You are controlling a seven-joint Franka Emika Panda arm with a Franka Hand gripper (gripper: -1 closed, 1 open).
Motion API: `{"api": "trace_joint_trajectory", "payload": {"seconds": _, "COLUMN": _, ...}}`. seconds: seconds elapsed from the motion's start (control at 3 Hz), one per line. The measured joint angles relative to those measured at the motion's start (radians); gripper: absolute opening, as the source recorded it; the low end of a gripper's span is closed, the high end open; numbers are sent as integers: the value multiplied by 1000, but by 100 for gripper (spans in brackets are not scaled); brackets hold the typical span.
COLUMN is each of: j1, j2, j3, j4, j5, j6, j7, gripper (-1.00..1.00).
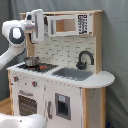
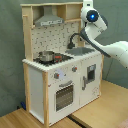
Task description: Play with the kitchen
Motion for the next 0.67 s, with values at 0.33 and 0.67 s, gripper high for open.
{"api": "trace_joint_trajectory", "payload": {"seconds": 0.33, "j1": 43, "j2": -78, "j3": 9, "j4": -2, "j5": -4, "j6": 23, "j7": -43, "gripper": 100}}
{"api": "trace_joint_trajectory", "payload": {"seconds": 0.67, "j1": 104, "j2": -98, "j3": -3, "j4": -5, "j5": -50, "j6": 46, "j7": -101, "gripper": 100}}
